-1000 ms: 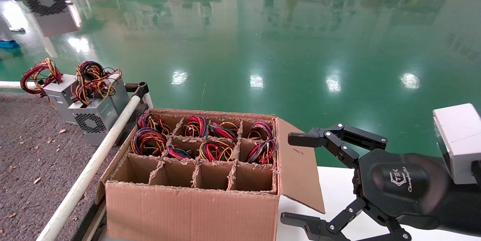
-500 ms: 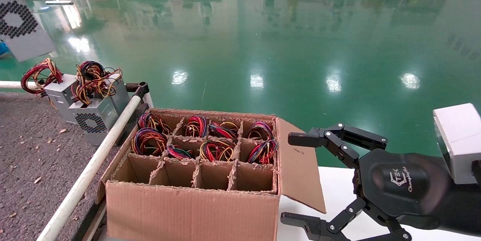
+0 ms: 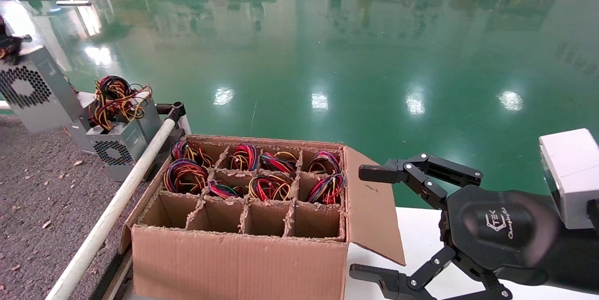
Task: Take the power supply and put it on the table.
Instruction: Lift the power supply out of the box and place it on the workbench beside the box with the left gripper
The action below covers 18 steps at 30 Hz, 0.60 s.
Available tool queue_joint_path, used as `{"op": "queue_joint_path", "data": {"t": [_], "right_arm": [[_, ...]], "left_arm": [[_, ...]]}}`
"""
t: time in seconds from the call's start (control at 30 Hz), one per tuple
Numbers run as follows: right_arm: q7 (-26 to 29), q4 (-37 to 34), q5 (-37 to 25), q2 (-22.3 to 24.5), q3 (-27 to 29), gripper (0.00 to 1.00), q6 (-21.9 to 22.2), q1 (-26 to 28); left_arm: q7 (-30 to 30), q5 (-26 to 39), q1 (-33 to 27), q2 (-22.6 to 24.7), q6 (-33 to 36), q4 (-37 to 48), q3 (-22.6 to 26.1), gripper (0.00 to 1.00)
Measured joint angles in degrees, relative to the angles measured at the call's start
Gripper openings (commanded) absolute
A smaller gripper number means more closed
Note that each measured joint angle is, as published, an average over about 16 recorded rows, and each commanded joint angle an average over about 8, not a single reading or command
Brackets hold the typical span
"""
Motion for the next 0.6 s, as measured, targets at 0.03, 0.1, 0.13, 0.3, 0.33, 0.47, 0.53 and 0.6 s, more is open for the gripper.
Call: {"op": "queue_joint_path", "data": {"t": [0.03,0.1,0.13,0.3,0.33,0.47,0.53,0.6], "right_arm": [[0.0,0.0,0.0,0.0,0.0,1.0,0.0,0.0],[0.0,0.0,0.0,0.0,0.0,1.0,0.0,0.0],[0.0,0.0,0.0,0.0,0.0,1.0,0.0,0.0],[0.0,0.0,0.0,0.0,0.0,1.0,0.0,0.0],[0.0,0.0,0.0,0.0,0.0,1.0,0.0,0.0],[0.0,0.0,0.0,0.0,0.0,1.0,0.0,0.0],[0.0,0.0,0.0,0.0,0.0,1.0,0.0,0.0],[0.0,0.0,0.0,0.0,0.0,1.0,0.0,0.0]], "left_arm": [[0.2,0.2,0.1,-0.5,0.7,0.0,0.1,0.0],[0.5,0.5,0.3,-1.3,1.5,0.1,0.3,0.0],[0.7,0.6,0.4,-1.7,1.8,0.1,0.4,0.0],[1.3,0.8,1.2,-2.8,2.8,0.5,0.5,0.0],[1.4,0.8,1.4,-2.9,2.8,0.6,0.6,0.0],[1.8,0.9,2.1,-3.1,2.6,0.8,0.6,0.0],[2.2,0.9,2.5,-3.1,2.3,0.8,0.6,0.0],[2.7,0.8,3.0,-3.1,1.8,0.8,0.6,0.0]]}}
